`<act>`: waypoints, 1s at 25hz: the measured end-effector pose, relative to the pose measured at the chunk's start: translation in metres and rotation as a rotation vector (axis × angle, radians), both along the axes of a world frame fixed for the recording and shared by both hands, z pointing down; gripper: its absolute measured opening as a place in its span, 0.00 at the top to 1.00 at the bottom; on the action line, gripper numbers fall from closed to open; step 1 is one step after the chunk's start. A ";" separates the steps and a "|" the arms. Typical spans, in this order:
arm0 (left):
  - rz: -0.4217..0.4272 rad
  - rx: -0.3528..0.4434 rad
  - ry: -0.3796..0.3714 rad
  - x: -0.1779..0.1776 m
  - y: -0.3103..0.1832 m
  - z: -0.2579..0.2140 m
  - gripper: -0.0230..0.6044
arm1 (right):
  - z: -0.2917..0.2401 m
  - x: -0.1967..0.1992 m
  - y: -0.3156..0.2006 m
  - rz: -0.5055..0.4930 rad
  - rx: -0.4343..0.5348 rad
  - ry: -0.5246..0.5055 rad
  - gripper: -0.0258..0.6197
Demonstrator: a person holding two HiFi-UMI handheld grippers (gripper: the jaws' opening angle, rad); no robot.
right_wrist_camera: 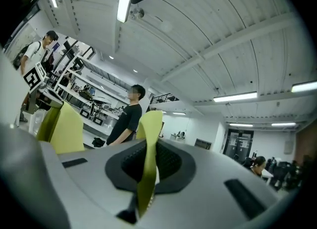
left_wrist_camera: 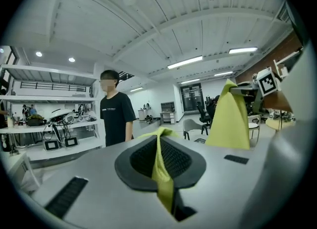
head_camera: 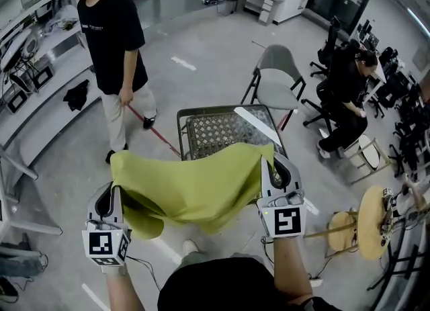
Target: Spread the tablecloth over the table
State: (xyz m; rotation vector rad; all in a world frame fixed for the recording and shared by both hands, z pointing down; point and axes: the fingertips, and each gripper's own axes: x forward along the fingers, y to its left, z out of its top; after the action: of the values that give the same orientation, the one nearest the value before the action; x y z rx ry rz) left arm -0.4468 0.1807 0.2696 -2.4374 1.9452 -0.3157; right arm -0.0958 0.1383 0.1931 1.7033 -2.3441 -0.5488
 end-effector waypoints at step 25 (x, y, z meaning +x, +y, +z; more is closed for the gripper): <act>-0.013 -0.067 -0.025 -0.035 -0.082 0.027 0.94 | 0.034 -0.030 -0.092 0.021 -0.064 0.024 0.95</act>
State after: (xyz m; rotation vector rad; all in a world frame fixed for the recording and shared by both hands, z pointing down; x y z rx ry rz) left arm -0.4821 0.0986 0.2961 -2.4490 1.9725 -0.4163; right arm -0.1256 0.0465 0.2275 1.6818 -2.2996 -0.4818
